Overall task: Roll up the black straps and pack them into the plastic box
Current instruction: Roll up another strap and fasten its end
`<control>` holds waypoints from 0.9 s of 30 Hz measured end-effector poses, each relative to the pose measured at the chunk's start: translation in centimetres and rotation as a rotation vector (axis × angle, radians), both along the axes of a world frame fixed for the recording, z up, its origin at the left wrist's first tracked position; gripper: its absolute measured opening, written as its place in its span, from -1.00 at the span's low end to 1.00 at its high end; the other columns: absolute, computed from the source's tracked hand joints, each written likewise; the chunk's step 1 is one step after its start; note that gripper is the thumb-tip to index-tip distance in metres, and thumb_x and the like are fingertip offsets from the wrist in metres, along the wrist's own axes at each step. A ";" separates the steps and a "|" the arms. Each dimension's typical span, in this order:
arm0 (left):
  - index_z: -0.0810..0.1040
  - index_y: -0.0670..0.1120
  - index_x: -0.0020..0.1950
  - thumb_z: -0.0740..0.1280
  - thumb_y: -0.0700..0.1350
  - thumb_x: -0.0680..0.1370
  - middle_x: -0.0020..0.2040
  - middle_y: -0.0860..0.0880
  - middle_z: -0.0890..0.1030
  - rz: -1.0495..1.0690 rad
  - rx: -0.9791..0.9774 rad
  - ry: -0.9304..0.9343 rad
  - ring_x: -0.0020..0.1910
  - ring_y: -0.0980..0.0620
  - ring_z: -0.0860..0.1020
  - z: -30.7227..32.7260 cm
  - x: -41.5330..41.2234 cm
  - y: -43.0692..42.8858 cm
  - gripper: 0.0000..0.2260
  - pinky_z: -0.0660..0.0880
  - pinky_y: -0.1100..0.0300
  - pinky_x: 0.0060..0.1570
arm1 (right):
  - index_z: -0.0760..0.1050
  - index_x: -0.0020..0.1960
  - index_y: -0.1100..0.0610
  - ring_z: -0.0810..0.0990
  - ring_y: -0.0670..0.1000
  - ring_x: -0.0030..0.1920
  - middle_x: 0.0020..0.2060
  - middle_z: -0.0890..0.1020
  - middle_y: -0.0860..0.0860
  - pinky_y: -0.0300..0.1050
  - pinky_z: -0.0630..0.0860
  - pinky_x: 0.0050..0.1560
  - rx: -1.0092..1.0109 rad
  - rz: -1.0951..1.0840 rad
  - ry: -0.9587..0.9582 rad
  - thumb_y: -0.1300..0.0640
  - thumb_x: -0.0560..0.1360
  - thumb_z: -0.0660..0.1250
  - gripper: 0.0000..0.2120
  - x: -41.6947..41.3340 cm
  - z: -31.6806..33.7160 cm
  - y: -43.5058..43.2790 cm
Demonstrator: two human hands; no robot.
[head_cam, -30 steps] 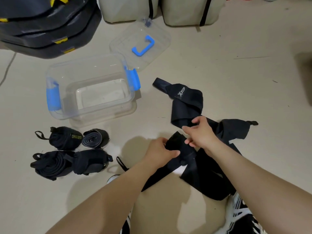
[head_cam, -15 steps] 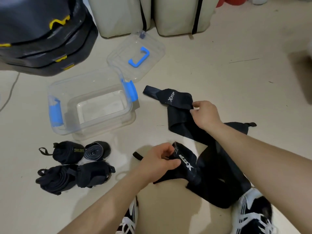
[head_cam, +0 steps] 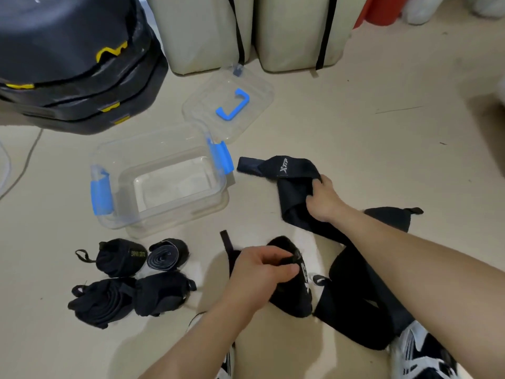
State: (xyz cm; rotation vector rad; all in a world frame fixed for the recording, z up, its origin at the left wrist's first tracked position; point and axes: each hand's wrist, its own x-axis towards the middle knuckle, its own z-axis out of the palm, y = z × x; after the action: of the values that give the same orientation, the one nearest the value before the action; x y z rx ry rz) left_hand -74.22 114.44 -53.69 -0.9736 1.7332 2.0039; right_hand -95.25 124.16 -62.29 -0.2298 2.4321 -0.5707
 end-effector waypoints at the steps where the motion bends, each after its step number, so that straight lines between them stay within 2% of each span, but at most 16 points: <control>1: 0.70 -0.16 -0.13 0.43 -0.32 0.50 -0.31 0.03 0.69 0.004 0.007 0.018 -0.34 0.19 0.63 0.3 -0.3 -0.2 -0.90 0.48 0.44 -0.32 | 0.47 0.23 0.36 0.49 0.17 0.16 0.25 0.48 0.21 -0.03 0.43 0.16 -0.178 -0.187 0.040 0.27 0.59 0.14 -0.72 -0.1 0.6 -0.2; 2: 0.68 -0.21 -0.12 0.40 -0.34 0.51 -0.30 -0.01 0.67 0.014 0.014 0.036 -0.34 0.16 0.62 0.8 -0.7 -0.5 -0.92 0.50 0.41 -0.29 | 0.53 -0.03 0.35 0.50 0.12 -0.12 -0.09 0.56 0.16 -0.07 0.42 -0.10 -0.326 -0.374 0.097 0.29 0.57 0.15 -0.80 0.0 1.7 -0.3; 3: 0.65 -0.23 -0.13 0.38 -0.35 0.51 -0.30 -0.05 0.65 0.029 0.021 0.057 -0.34 0.11 0.61 1.4 -1.0 -1.0 -0.92 0.51 0.36 -0.28 | 0.47 -0.24 0.28 0.38 0.06 -0.30 -0.34 0.45 0.08 -0.10 0.30 -0.26 -0.443 -0.538 0.135 0.32 0.54 0.18 -0.80 -0.1 3.1 -0.2; 4: 0.62 -0.23 -0.16 0.37 -0.35 0.51 -0.31 -0.06 0.64 0.050 0.020 0.088 -0.35 0.09 0.59 2.2 -1.3 -1.5 -0.92 0.51 0.34 -0.29 | 0.38 -0.35 0.21 0.26 0.02 -0.36 -0.45 0.31 0.02 -0.10 0.18 -0.32 -0.517 -0.638 0.158 0.36 0.49 0.18 -0.76 -0.1 4.8 -0.1; 7: 0.55 -0.14 -0.14 0.33 -0.35 0.52 -0.34 -0.01 0.59 0.088 -0.035 0.183 -0.35 0.08 0.53 6.3 -2.2 -2.2 -0.87 0.44 0.38 -0.32 | 0.29 -0.47 0.12 0.14 0.01 -0.37 -0.50 0.18 -0.03 -0.05 0.04 -0.32 -0.606 -0.617 0.216 0.42 0.35 0.13 -0.70 1.0 11.5 0.0; 9: 0.52 -0.05 0.00 0.22 -0.35 0.58 -0.37 0.05 0.52 0.063 -0.094 0.216 -0.38 0.05 0.47 10.0 -2.9 -1.9 -0.79 0.41 0.30 -0.37 | 0.29 -0.61 0.09 0.11 -0.06 -0.46 -0.59 0.17 -0.13 -0.20 0.06 -0.42 -0.591 -0.538 0.250 0.40 0.35 0.12 -0.59 2.1 16.6 0.0; 11: 0.47 0.07 0.08 0.20 -0.24 0.62 -0.33 0.02 0.45 0.079 -0.192 0.255 -0.36 0.02 0.42 14.1 -3.4 -1.5 -0.79 0.37 0.21 -0.36 | 0.29 -0.67 0.08 0.06 -0.08 -0.48 -0.65 0.12 -0.14 -0.25 0.03 -0.53 -0.605 -0.498 0.310 0.39 0.35 0.11 -0.54 3.1 21.9 0.2; 13: 0.44 0.12 0.18 0.29 -0.06 0.61 -0.20 0.03 0.52 0.141 -0.283 0.288 -0.32 0.06 0.49 18.4 -3.6 -1.3 -0.83 0.45 0.20 -0.27 | 0.29 -0.61 0.09 0.09 -0.05 -0.41 -0.56 0.18 -0.09 -0.24 0.01 -0.54 -0.650 -0.486 0.392 0.37 0.33 0.11 -0.61 3.9 26.8 0.6; 15: 0.51 0.09 0.22 0.39 0.10 0.55 -0.04 0.04 0.66 0.166 -0.318 0.330 -0.15 0.09 0.65 23.0 -3.1 -1.5 -0.73 0.60 0.11 -0.04 | 0.34 -0.51 0.13 0.16 0.00 -0.36 -0.48 0.25 0.01 -0.20 0.07 -0.51 -0.694 -0.444 0.452 0.35 0.35 0.15 -0.71 4.9 31.3 0.7; 17: 0.64 0.01 0.11 0.43 0.14 0.52 -0.04 0.01 0.73 0.107 -0.299 0.382 -0.06 0.03 0.70 27.5 -2.3 -1.4 -0.73 0.62 0.01 0.08 | 0.43 -0.45 0.23 0.23 0.00 -0.37 -0.47 0.31 0.01 -0.18 0.15 -0.43 -0.750 -0.364 0.473 0.31 0.39 0.22 -0.77 6.0 35.8 1.2; 19: 0.70 -0.05 0.03 0.42 0.10 0.54 -0.07 -0.03 0.74 0.034 -0.283 0.454 -0.06 -0.02 0.71 31.9 -1.4 -0.4 -0.76 0.63 -0.01 0.07 | 0.52 -0.32 0.30 0.30 0.00 -0.39 -0.45 0.39 0.01 -0.16 0.22 -0.39 -0.768 -0.275 0.536 0.28 0.41 0.28 -0.85 7.1 40.4 2.5; 21: 0.70 -0.09 -0.02 0.38 0.08 0.58 -0.08 -0.07 0.74 0.023 -0.299 0.524 -0.06 -0.05 0.71 36.2 -0.8 1.1 -0.74 0.64 -0.01 0.06 | 0.60 -0.19 0.19 0.53 -0.01 -0.33 -0.35 0.61 -0.05 -0.16 0.46 -0.31 -0.894 -0.251 0.534 0.26 0.43 0.38 -0.96 8.0 44.4 4.3; 22: 0.70 -0.12 -0.03 0.35 0.09 0.60 -0.08 -0.09 0.74 0.025 -0.299 0.562 -0.05 -0.07 0.71 38.0 -0.5 1.9 -0.71 0.64 0.00 0.07 | 0.62 -0.10 0.11 0.64 0.00 -0.19 -0.22 0.69 -0.06 -0.11 0.58 -0.17 -1.009 -0.263 0.459 0.26 0.44 0.42 -0.91 8.7 45.8 5.2; 24: 0.68 -0.20 -0.01 0.32 0.11 0.61 -0.05 -0.15 0.73 0.032 -0.293 0.626 -0.01 -0.11 0.70 41.0 0.0 3.5 -0.63 0.62 -0.02 0.11 | 0.57 0.10 0.01 0.69 0.10 0.01 0.00 0.71 0.03 0.05 0.65 0.02 -1.225 -0.285 0.188 0.25 0.46 0.48 -0.73 10.6 47.3 6.7; 26: 0.65 -0.26 0.01 0.31 0.16 0.61 -0.02 -0.20 0.71 0.017 -0.346 0.653 0.02 -0.15 0.69 42.4 0.6 4.9 -0.55 0.60 -0.06 0.15 | 0.49 0.28 0.05 0.70 0.16 0.06 0.08 0.70 0.11 0.08 0.65 0.03 -1.341 -0.273 -0.070 0.22 0.42 0.52 -0.53 12.2 47.1 7.6; 27: 0.65 -0.25 -0.02 0.30 0.16 0.61 -0.05 -0.16 0.72 0.008 -0.389 0.650 -0.01 -0.12 0.69 42.4 1.1 5.4 -0.55 0.61 -0.02 0.13 | 0.47 0.33 0.07 0.69 0.17 0.08 0.10 0.70 0.13 0.05 0.64 0.02 -1.375 -0.257 -0.157 0.21 0.37 0.52 -0.45 13.0 46.8 8.1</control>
State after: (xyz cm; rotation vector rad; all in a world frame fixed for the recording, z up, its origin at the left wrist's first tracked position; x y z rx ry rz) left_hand -73.15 119.79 -11.32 -0.4288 2.5250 2.1840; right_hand -82.22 132.23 -15.50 -0.3823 1.5285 -2.1817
